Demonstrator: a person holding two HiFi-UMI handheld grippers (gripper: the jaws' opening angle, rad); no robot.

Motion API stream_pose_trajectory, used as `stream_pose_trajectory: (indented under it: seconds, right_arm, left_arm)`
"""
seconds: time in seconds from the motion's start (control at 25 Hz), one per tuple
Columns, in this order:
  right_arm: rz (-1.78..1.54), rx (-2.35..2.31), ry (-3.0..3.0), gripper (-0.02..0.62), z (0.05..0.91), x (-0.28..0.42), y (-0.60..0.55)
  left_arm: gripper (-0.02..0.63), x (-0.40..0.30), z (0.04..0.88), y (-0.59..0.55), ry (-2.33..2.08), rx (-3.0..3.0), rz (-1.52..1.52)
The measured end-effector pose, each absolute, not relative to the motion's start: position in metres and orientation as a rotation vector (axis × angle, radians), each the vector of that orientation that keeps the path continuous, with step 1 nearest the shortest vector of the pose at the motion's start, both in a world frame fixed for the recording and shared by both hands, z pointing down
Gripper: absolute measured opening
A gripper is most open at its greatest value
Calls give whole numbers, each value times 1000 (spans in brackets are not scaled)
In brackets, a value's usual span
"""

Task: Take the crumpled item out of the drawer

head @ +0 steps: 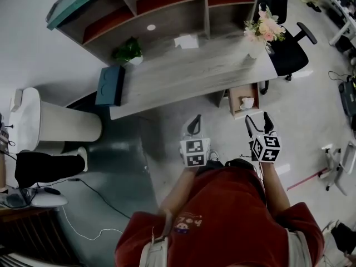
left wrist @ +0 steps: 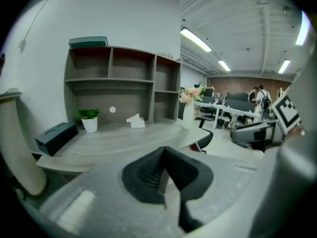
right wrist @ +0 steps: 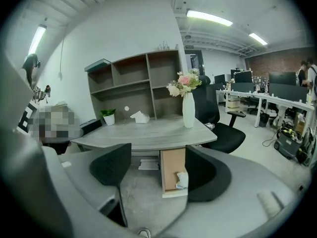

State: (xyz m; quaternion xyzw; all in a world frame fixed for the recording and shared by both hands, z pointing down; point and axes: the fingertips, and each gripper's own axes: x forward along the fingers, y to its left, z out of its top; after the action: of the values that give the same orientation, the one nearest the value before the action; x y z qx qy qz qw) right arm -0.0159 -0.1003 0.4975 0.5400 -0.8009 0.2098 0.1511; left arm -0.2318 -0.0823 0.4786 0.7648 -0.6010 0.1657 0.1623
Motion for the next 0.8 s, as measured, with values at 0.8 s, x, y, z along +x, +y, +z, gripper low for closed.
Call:
stream_pose_trajectory:
  seconds: [0.8]
  right_arm:
    - [675,1503,-2321,324,511,39,-210]
  left_arm:
    - [-2,-172,473,-192,-1757,2164,513]
